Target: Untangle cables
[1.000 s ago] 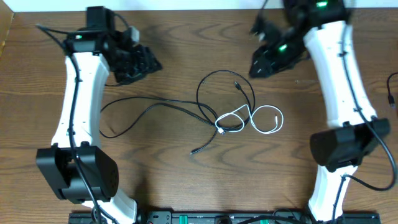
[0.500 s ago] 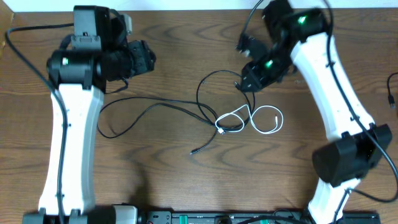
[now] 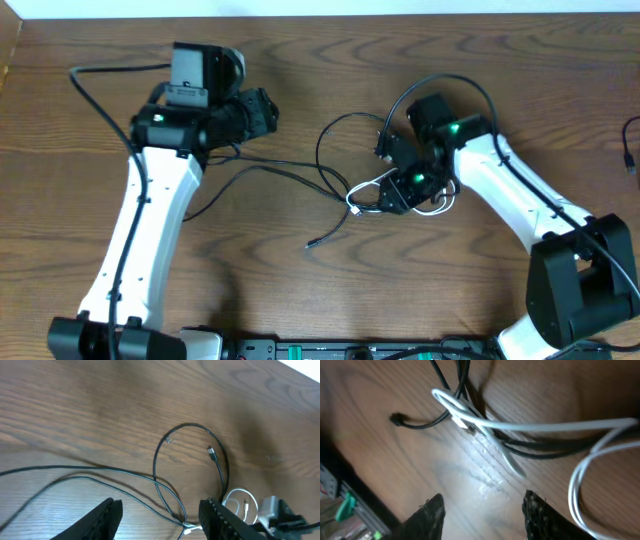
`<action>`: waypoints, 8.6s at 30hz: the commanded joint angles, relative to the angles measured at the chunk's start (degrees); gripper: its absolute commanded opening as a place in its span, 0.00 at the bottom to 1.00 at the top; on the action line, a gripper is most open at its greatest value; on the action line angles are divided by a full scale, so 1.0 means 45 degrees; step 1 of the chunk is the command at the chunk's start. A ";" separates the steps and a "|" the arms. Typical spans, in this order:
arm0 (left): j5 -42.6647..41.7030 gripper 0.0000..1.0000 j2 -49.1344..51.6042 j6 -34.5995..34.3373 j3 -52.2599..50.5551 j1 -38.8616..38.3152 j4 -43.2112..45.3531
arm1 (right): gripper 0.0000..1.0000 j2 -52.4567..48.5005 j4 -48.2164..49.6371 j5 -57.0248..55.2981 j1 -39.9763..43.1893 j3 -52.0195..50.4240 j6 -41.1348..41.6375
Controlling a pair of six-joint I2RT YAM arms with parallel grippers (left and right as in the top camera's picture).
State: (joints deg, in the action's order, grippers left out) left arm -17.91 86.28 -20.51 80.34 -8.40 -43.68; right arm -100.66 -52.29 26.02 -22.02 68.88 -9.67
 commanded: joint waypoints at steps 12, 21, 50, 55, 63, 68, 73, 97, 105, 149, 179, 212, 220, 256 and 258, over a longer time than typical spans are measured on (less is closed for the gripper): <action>-0.0204 0.56 0.0544 -0.0471 -0.0306 -0.0238 0.0350 | 0.45 -0.0053 0.4741 -0.1054 -0.0393 -0.1739 0.0549; -0.0194 0.56 0.1161 -0.1574 -0.0306 -0.0602 0.0899 | 0.01 0.0049 0.4697 -0.0894 -0.0277 -0.1219 0.3133; -0.1171 0.56 0.2798 0.0675 -0.0345 -0.2720 0.0563 | 0.41 -0.0583 -0.3415 -0.1705 0.0811 0.5362 0.2443; -0.1554 0.56 0.3147 0.1326 -0.0471 -0.3235 0.1797 | 0.51 -0.0617 -0.1870 -0.1705 0.2040 0.4585 0.3109; -0.2560 0.57 0.4527 0.2987 -0.0471 -0.4056 0.2997 | 0.52 -0.0617 -0.1341 -0.1710 0.3551 0.4226 0.3342; -0.2594 0.60 0.5226 0.3439 -0.0471 -0.4775 0.3619 | 0.53 -0.0617 -0.1379 -0.1705 0.4061 0.4226 0.3395; -0.2429 0.60 0.5863 0.3512 -0.0471 -0.5207 0.4070 | 0.53 -0.0617 -0.1375 -0.1705 0.4046 0.4226 0.3390; -0.3711 0.08 0.3609 -0.0253 -0.0015 -0.3842 0.4187 | 0.55 -0.0617 -0.2123 -0.0325 0.3089 0.4211 0.1375; -0.4653 0.08 0.3041 -0.0845 -0.0015 -0.3487 0.2977 | 0.56 -0.0704 -0.2181 0.0971 0.2327 0.4206 -0.0306; -0.2992 0.07 0.1360 -0.2220 -0.0015 0.1059 -0.0418 | 0.01 -0.2297 0.4124 -0.0466 0.1010 0.1593 0.2701; -0.1185 0.56 0.1297 0.0107 -0.0024 0.1991 -0.1224 | 0.01 0.3808 0.0588 -0.0432 0.1817 0.5911 0.2953; -0.0724 0.56 0.1477 -0.1180 -0.0316 0.1540 -0.1069 | 0.46 -0.5294 -0.1530 -0.3711 -0.1656 0.5979 0.0913; -0.0520 0.56 0.1477 -0.1175 -0.0316 0.1540 -0.1078 | 0.46 -0.5790 -0.0325 -0.4133 -0.2200 0.5974 -0.0355; -0.0481 0.56 0.1477 -0.1180 -0.0316 0.1540 -0.0782 | 0.01 -0.4556 -0.3497 -0.2667 -0.1166 1.1312 0.1253; -0.0476 0.56 0.1477 -0.1175 -0.0316 0.1540 -0.0758 | 0.01 -0.4163 -0.4245 -0.1705 -0.0636 1.2832 0.1234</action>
State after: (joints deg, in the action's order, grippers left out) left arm -20.64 92.40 -25.52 79.20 -1.56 -47.31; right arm -125.05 -69.06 9.89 -28.27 118.32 -4.78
